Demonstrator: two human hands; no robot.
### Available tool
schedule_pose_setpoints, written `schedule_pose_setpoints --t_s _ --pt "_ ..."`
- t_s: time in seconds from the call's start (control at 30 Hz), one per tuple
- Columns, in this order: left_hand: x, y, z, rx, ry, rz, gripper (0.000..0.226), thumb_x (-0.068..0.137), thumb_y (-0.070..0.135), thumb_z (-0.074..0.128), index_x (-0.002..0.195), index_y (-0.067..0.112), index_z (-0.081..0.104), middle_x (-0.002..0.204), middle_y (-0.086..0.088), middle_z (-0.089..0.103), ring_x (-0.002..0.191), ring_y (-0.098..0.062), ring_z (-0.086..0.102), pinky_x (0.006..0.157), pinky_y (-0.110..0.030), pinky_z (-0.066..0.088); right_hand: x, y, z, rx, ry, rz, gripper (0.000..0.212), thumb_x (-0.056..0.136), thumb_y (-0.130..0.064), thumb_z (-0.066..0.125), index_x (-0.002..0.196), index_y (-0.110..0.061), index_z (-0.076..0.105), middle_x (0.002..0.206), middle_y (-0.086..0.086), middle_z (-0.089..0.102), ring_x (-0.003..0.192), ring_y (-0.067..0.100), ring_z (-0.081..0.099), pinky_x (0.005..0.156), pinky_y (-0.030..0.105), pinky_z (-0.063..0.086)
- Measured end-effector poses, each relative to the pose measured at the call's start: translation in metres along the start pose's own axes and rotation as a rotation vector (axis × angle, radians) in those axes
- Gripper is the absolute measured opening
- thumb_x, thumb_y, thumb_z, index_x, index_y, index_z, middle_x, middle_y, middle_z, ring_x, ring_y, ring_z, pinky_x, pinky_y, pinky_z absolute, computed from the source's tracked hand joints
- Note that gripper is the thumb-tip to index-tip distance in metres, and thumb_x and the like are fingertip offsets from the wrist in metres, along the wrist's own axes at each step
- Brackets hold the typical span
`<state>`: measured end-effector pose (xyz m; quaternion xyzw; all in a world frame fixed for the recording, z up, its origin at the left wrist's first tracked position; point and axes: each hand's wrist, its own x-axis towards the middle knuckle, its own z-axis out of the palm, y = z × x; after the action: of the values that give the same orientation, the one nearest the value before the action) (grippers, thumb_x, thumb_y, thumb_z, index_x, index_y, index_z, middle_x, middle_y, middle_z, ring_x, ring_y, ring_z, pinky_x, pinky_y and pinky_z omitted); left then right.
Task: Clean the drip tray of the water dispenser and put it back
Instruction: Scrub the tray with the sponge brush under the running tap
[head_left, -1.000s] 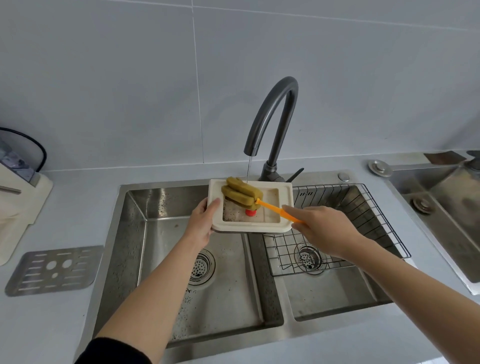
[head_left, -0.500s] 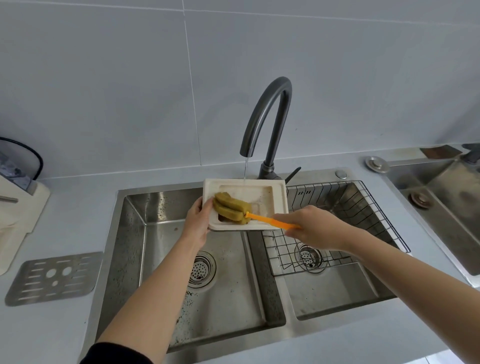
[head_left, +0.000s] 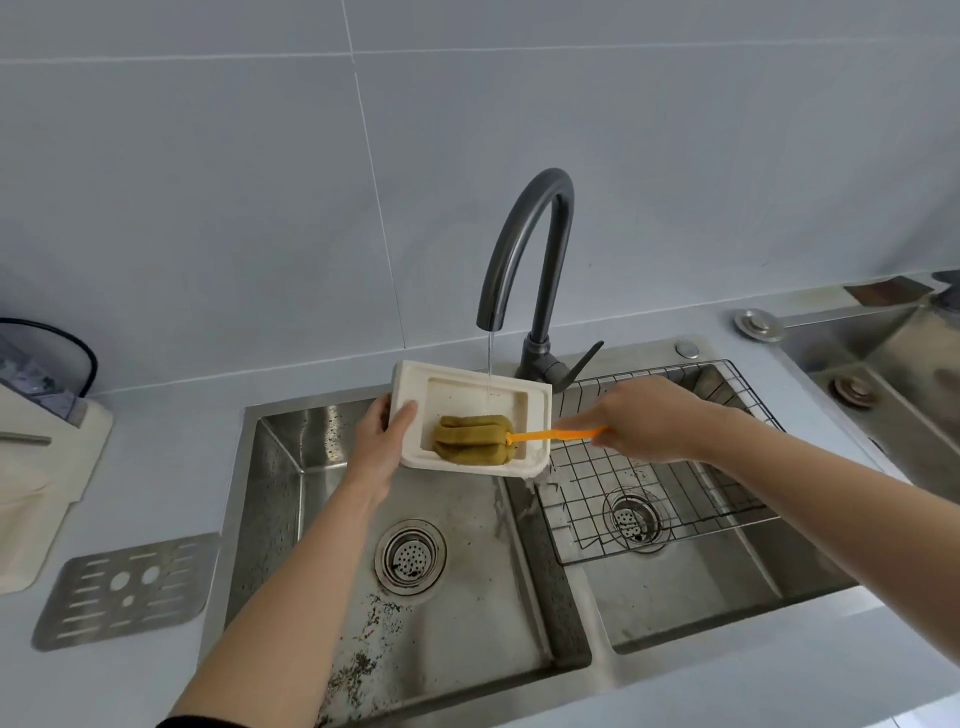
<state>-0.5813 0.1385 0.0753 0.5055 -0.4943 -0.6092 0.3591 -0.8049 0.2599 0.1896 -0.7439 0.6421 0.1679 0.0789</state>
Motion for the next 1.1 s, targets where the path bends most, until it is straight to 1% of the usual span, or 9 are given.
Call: schedule_pose_setpoints --t_s 0.1,0.27,0.47,0.77,0.83,0.9,0.97,1.03,1.1 --pt "0.003 0.004 -0.008 0.047 0.015 0.021 0.037 0.092 0.019 0.051 0.128 0.011 0.048 0.111 -0.006 0.058 0.101 -0.023 0.056 0.084 -0.035 0.048 0.005 0.002 0.006 0.017 0.036 -0.023 0.046 0.097 -0.024 0.039 0.138 -0.043 0.033 0.119 -0.004 0.065 0.109 0.02 0.057 0.084 0.032 0.045" --pt "0.005 0.01 -0.019 0.096 0.026 0.05 0.036 0.093 0.018 0.05 0.128 0.01 0.049 0.11 -0.005 0.057 0.099 -0.02 0.054 0.078 -0.03 0.047 0.01 0.005 0.012 0.008 0.091 -0.063 0.047 0.097 -0.025 0.039 0.139 -0.044 0.031 0.116 -0.001 0.064 0.106 0.021 0.058 0.084 0.031 0.046" --pt "0.01 0.008 -0.032 0.095 0.041 -0.014 0.038 0.092 0.022 0.051 0.129 0.012 0.049 0.116 -0.007 0.058 0.109 -0.026 0.056 0.096 -0.046 0.047 0.006 0.01 0.017 -0.005 0.153 -0.095 0.045 0.098 -0.026 0.038 0.14 -0.041 0.032 0.117 -0.004 0.063 0.104 0.021 0.058 0.079 0.029 0.042" --pt "0.007 -0.01 -0.04 0.056 0.042 -0.115 0.032 0.093 0.023 0.05 0.123 0.013 0.053 0.113 -0.012 0.062 0.103 -0.03 0.058 0.095 -0.051 0.046 -0.011 0.03 0.019 0.079 0.27 -0.022 0.045 0.097 -0.027 0.041 0.139 -0.039 0.033 0.115 -0.005 0.065 0.1 0.018 0.061 0.069 0.023 0.035" --pt "0.004 -0.012 -0.034 0.027 0.018 -0.148 0.021 0.094 0.023 0.048 0.114 0.016 0.053 0.1 -0.007 0.063 0.094 -0.026 0.059 0.094 -0.049 0.045 -0.014 0.027 0.016 0.062 0.329 -0.058 0.045 0.094 -0.025 0.048 0.136 -0.038 0.04 0.106 -0.004 0.069 0.088 0.019 0.065 0.064 0.024 0.035" --pt "0.001 -0.013 -0.027 -0.026 -0.008 -0.195 0.019 0.094 0.023 0.047 0.111 0.016 0.052 0.092 -0.003 0.062 0.087 -0.022 0.058 0.086 -0.045 0.048 -0.013 0.025 0.017 0.015 0.45 -0.176 0.048 0.079 -0.015 0.07 0.123 -0.03 0.059 0.081 -0.004 0.073 0.059 0.019 0.065 0.047 0.024 0.033" --pt "-0.001 -0.014 -0.018 -0.064 -0.049 -0.235 0.024 0.094 0.024 0.047 0.115 0.012 0.052 0.094 -0.005 0.062 0.088 -0.023 0.058 0.075 -0.038 0.049 -0.012 0.024 0.019 -0.03 0.513 -0.228 0.051 0.059 -0.01 0.084 0.107 -0.022 0.07 0.06 -0.007 0.067 0.038 0.015 0.056 0.037 0.013 0.016" --pt "-0.003 -0.014 -0.011 -0.086 -0.094 -0.255 0.029 0.093 0.025 0.048 0.118 0.011 0.052 0.099 -0.008 0.063 0.092 -0.025 0.059 0.071 -0.034 0.049 -0.01 0.023 0.021 -0.06 0.517 -0.238 0.052 0.053 -0.011 0.088 0.102 -0.022 0.072 0.054 -0.01 0.062 0.034 0.013 0.051 0.038 0.011 0.005" --pt "-0.004 -0.013 -0.004 -0.092 -0.134 -0.256 0.027 0.093 0.025 0.049 0.117 0.013 0.054 0.098 -0.007 0.064 0.09 -0.024 0.059 0.072 -0.034 0.05 -0.01 0.024 0.022 -0.071 0.511 -0.236 0.052 0.053 -0.012 0.089 0.101 -0.023 0.073 0.053 -0.011 0.062 0.034 0.011 0.051 0.036 0.013 0.008"
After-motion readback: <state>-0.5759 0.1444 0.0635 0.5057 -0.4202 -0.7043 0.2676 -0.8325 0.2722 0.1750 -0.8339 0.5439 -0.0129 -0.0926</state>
